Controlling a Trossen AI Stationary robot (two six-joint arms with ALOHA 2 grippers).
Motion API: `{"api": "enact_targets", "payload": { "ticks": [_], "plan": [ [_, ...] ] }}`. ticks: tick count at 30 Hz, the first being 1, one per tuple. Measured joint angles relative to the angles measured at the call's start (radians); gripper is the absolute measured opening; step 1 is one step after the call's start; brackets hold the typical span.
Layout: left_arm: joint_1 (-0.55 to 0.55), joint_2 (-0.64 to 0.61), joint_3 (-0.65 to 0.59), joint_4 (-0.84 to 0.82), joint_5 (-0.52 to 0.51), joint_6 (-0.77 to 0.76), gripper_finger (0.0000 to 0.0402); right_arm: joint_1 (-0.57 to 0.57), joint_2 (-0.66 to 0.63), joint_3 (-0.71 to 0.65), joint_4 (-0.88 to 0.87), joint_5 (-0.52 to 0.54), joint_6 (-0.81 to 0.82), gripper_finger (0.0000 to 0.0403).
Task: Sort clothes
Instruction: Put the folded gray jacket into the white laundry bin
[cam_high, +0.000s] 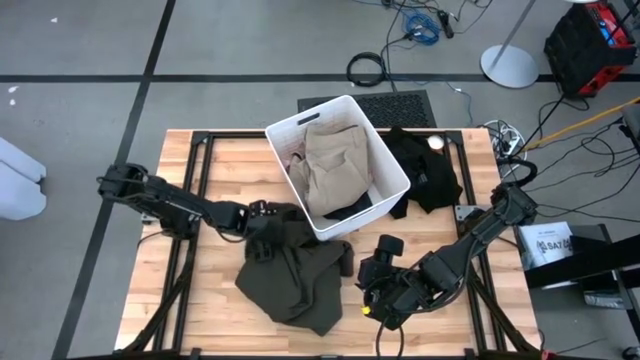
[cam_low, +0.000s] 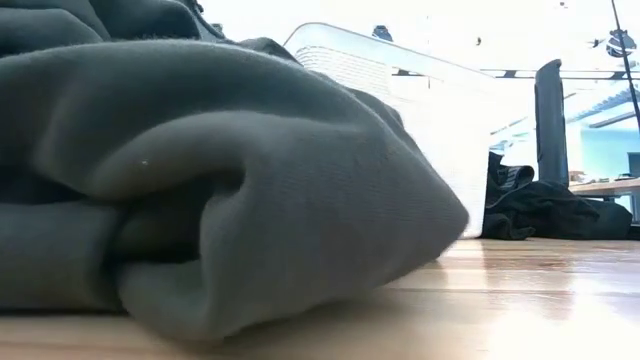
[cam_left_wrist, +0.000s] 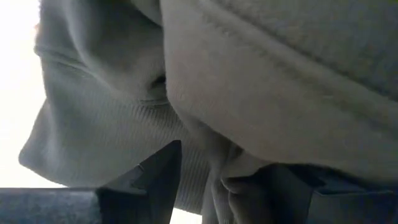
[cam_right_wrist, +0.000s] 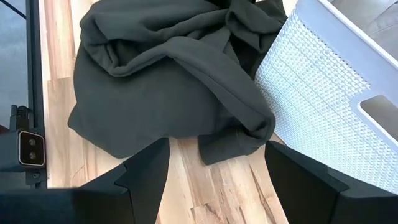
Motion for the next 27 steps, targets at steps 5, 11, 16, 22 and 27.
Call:
{"api": "enact_targets", "payload": {
  "ticks": [5, 11, 16, 22, 27],
  "plan": [
    [0.043, 0.067, -0.047, 0.158, 0.226, -0.036, 0.0204, 0.0, 0.0, 0.0, 0.001, -0.001, 0.0, 0.0251],
    [0.048, 0.096, -0.052, 0.221, 0.275, -0.027, 0.0202, 0.0, 0.0, 0.0, 0.002, 0.0, 0.0, 0.0251],
    [0.047, 0.096, -0.054, 0.223, 0.284, -0.027, 0.0169, 0.0, 0.0, 0.0, 0.002, 0.0, 0.0, 0.0251],
    [0.045, 0.096, -0.054, 0.227, 0.287, -0.017, 0.0067, 0.0, 0.0, 0.0, 0.003, -0.004, 0.002, 0.0251],
    [0.045, 0.096, -0.054, 0.228, 0.276, -0.019, 0.0015, 0.0, 0.0, 0.0, 0.005, -0.026, 0.01, 0.0251]
  ]
}}
